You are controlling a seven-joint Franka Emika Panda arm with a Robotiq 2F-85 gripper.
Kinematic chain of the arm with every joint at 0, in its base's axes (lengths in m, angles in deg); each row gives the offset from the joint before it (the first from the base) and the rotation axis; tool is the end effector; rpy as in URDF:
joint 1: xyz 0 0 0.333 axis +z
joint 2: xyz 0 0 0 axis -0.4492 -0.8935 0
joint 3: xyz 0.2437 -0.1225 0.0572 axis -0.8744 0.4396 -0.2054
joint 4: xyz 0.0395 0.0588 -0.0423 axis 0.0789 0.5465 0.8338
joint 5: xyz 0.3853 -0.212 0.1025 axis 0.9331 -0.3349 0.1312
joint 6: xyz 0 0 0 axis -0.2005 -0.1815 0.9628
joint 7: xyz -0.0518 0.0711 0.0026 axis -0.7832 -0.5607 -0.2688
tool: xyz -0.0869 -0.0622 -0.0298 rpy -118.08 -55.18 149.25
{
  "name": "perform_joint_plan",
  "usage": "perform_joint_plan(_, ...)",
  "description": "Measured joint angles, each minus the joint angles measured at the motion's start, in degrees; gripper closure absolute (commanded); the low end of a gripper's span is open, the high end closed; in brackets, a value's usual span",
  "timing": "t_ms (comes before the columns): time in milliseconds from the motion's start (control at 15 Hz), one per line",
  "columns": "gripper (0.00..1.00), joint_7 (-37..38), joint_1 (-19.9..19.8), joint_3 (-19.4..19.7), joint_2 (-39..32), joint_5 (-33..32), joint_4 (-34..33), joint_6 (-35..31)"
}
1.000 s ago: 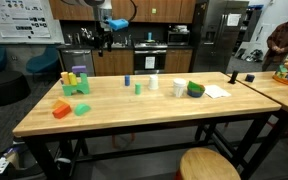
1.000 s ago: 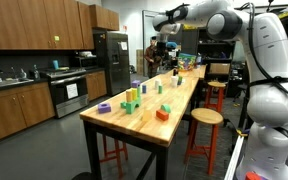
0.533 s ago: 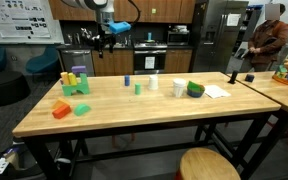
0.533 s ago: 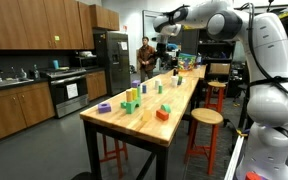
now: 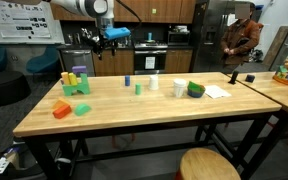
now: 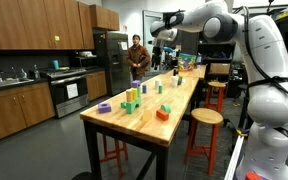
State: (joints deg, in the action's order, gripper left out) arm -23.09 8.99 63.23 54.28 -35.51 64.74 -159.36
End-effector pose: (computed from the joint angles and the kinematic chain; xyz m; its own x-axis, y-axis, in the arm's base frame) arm 0.6950 -0.2589 0.4889 0.5454 0.8189 0.1787 0.8165 -0.5673 0.1072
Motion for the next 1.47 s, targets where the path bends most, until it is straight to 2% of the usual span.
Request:
perform_joint_plan(533,0.0,22.1,0.2,0.3,-1.5,1.1,0.8,-10.3)
perform_joint_plan(1467,0.0,24.1,0.4,0.4,-1.5,1.1,1.1,-11.0)
